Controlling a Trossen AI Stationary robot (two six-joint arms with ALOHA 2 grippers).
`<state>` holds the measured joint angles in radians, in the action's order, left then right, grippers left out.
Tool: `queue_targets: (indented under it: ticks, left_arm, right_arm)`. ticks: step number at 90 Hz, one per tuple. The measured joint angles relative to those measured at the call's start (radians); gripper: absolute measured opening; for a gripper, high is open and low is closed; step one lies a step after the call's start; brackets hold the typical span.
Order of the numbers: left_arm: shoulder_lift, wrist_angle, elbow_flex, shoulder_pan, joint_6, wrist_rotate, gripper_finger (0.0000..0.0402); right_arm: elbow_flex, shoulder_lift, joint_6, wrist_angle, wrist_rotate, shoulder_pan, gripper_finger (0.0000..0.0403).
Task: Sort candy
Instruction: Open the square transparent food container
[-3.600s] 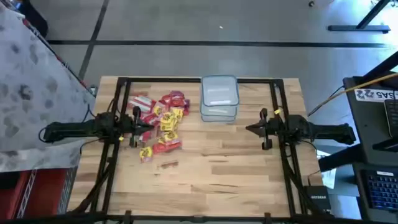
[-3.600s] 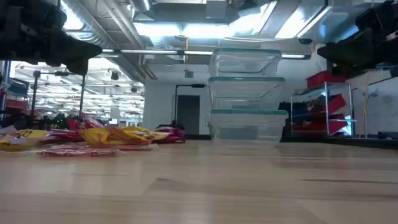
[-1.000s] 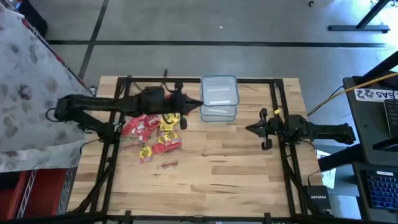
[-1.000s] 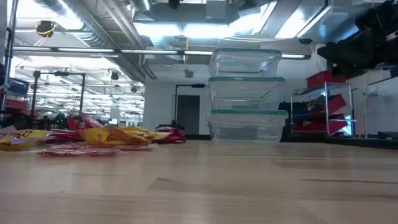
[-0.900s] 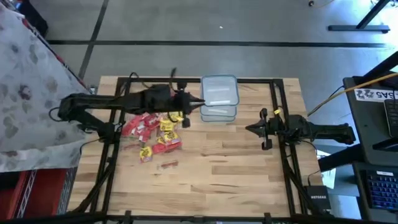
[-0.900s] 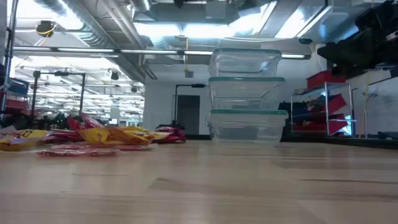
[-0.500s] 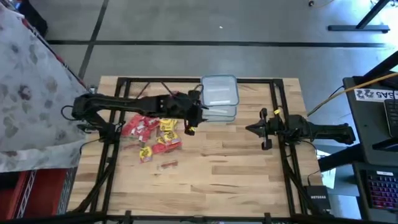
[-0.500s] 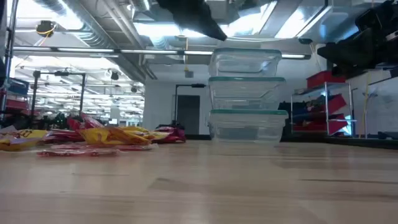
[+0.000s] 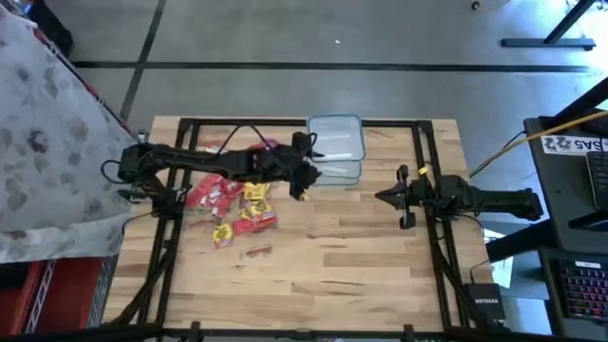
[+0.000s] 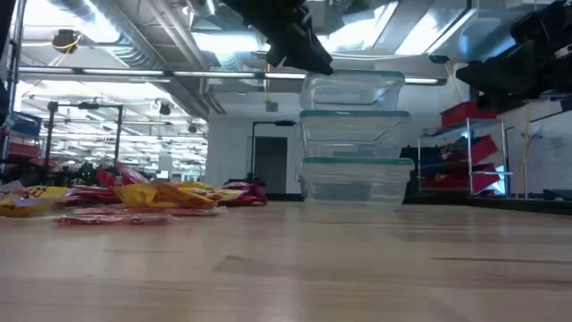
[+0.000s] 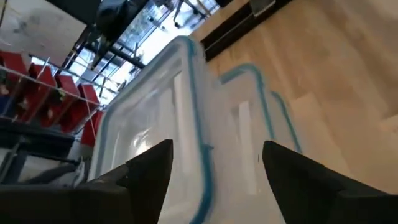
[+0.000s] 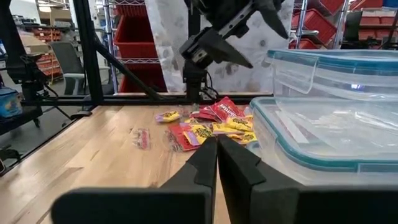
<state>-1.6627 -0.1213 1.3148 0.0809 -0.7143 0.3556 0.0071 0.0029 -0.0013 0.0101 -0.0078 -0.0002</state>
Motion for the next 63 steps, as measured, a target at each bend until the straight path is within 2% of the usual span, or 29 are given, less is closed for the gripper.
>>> queue_targets:
  ticks: [33,42,63]
  left_arm:
    - [-0.029,-0.030,-0.001,0.047,0.085,-0.004,0.0227]
    - [-0.032,-0.035,0.000,0.043,0.090,-0.002,0.0198]
    - [-0.039,-0.032,0.002,0.030,0.084,0.002,0.0101]
  right_arm:
    - [0.000,0.000,0.000,0.000,0.000,0.000,0.0001]
    - [0.000,0.000,0.000,0.000,0.000,0.000,0.0001]
    - [0.000,0.000,0.000,0.000,0.000,0.000,0.0001]
